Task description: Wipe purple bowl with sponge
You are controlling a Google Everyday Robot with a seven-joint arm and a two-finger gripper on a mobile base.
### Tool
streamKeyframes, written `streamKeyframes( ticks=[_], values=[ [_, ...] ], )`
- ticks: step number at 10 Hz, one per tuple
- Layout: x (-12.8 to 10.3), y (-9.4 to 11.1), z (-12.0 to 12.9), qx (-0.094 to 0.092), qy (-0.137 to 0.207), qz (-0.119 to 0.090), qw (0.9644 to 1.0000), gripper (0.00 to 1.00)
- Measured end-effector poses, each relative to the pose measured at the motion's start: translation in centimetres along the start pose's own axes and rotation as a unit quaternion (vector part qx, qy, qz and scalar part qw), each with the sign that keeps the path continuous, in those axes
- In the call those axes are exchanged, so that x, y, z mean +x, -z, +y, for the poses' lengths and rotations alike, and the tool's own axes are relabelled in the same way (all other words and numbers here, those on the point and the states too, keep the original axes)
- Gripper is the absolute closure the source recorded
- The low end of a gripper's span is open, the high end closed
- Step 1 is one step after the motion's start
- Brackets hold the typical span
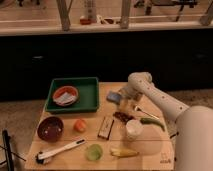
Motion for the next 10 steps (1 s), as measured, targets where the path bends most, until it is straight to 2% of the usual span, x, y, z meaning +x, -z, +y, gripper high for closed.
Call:
streamKeyframes(
  ticks=[4,10],
  values=[
    [-0.8,-0.9,-0.7,0.000,0.003,-0.005,1.0000,0.22],
    [-1.2,-1.3,-1.4,-0.002,0.004,-0.010,0.9999,0.83]
  ],
)
